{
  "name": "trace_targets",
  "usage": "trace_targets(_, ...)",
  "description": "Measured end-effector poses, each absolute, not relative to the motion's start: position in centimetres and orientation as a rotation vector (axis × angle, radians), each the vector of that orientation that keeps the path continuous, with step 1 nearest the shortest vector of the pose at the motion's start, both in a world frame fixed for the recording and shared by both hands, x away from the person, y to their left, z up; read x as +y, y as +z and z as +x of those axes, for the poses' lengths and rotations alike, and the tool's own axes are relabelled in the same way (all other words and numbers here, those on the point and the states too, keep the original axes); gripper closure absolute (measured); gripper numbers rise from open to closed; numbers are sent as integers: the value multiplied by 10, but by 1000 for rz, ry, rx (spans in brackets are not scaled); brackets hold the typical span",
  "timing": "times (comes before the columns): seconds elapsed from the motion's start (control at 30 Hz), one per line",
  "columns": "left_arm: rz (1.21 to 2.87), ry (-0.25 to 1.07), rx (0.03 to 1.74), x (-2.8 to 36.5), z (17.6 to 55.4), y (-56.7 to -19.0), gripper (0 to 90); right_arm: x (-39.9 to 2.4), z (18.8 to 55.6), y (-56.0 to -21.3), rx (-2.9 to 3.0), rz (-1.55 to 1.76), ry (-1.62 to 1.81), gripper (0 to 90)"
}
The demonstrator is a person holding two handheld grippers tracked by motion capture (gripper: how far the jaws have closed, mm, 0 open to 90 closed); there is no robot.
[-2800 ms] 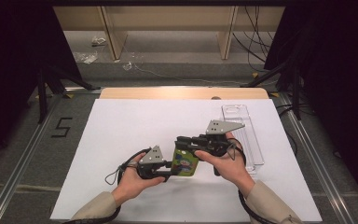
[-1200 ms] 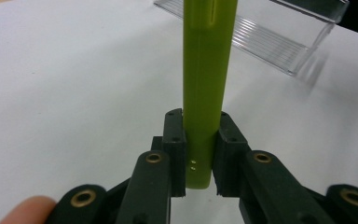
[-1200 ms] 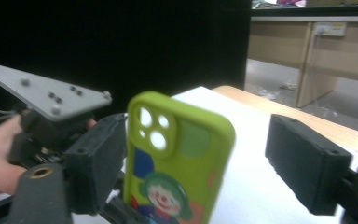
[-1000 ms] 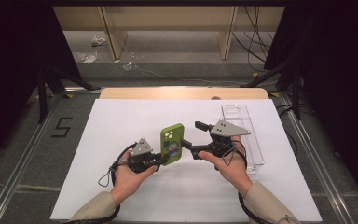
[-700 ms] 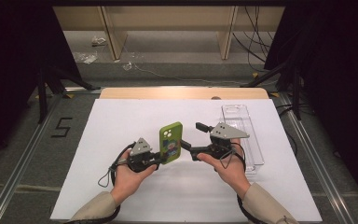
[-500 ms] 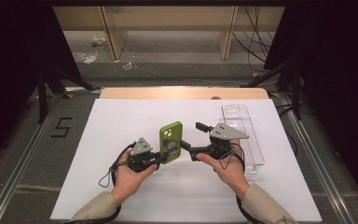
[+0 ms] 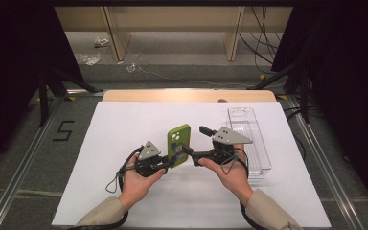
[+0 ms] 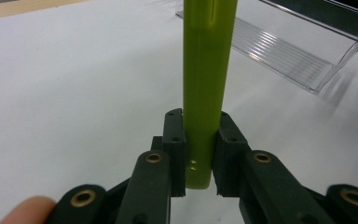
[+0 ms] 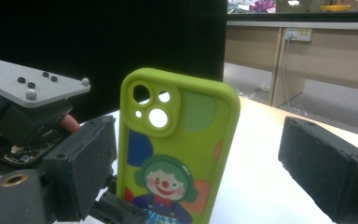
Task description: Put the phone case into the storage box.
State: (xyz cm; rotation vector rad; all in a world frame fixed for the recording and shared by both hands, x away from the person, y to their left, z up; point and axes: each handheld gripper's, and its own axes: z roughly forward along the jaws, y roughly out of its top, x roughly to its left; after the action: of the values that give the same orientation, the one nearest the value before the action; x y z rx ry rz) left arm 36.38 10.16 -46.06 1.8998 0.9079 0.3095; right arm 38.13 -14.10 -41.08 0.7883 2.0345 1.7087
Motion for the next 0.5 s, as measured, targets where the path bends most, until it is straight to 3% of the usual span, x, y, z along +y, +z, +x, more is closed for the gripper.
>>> trace_targets(0.5,1896,333,922,91,367,-462,769,-142,382,-412,2013,830,1687,26)
